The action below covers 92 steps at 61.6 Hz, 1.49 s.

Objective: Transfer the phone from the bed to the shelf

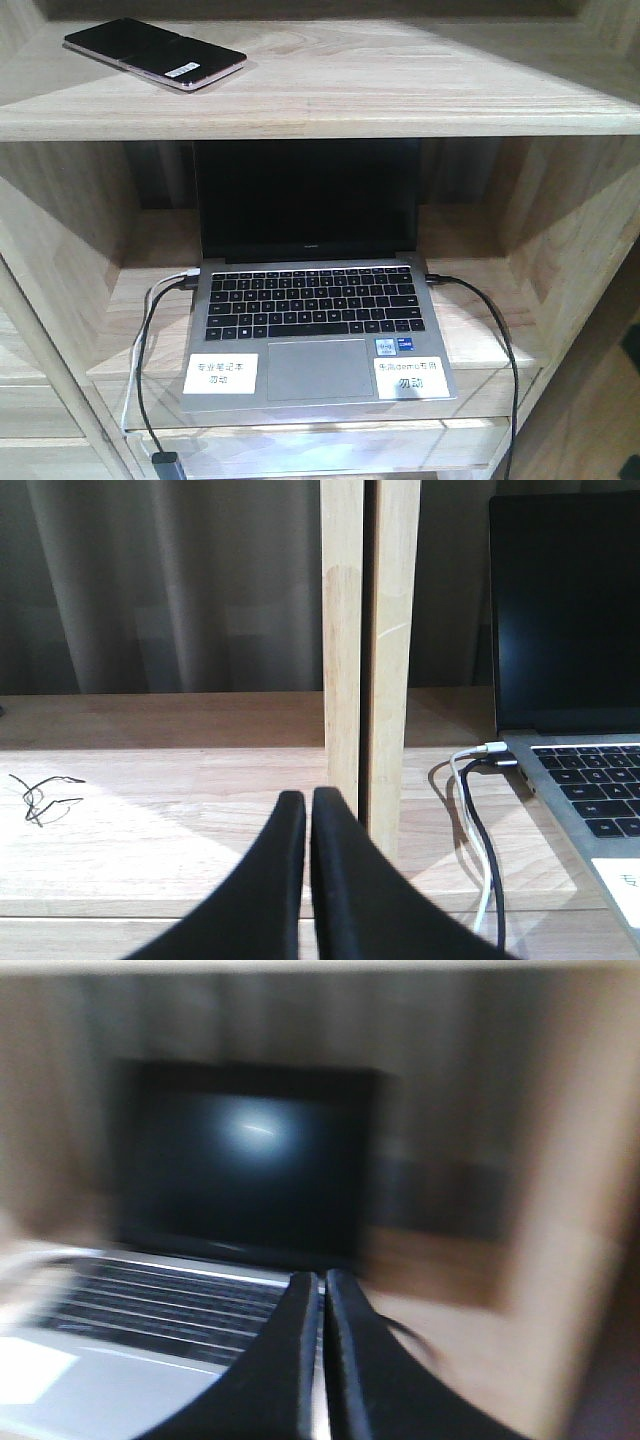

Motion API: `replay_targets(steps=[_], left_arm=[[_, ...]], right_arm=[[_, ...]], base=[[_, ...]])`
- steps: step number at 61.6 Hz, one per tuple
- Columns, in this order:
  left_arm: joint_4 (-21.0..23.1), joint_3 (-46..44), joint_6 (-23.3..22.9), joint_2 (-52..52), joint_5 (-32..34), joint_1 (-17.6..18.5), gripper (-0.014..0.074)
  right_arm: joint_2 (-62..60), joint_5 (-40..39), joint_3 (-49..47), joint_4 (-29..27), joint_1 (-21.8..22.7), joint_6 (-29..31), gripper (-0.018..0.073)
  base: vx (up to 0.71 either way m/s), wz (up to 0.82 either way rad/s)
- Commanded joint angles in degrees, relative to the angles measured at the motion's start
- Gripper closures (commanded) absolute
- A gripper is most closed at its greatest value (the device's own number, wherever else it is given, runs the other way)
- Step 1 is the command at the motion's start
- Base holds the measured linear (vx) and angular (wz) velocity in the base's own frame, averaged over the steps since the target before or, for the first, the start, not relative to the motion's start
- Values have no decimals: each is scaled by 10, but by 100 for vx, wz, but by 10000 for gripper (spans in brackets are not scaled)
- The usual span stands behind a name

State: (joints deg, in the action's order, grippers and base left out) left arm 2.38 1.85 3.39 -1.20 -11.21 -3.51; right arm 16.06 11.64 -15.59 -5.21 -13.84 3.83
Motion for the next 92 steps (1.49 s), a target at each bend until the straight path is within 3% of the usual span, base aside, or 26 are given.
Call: replay_targets(steps=[1, 12, 25, 34, 92], left_arm=[[6, 4, 0, -3, 40, -1, 595], [6, 4, 0, -3, 40, -1, 595], [6, 4, 0, -3, 40, -1, 595], [6, 4, 0, -3, 40, -1, 595], [6, 4, 0, -3, 40, -1, 595]], right_arm=[[-15, -12, -16, 16, 36, 1, 564], [-72, -19, 25, 17, 99, 0, 564], [-131, -53, 109, 14, 138, -2, 564], [-167, -135, 181, 14, 137, -2, 564], [-173, -120, 177, 17, 137, -1, 564]], base=[[0, 0], [0, 0], [0, 0], [0, 0], [0, 0]])
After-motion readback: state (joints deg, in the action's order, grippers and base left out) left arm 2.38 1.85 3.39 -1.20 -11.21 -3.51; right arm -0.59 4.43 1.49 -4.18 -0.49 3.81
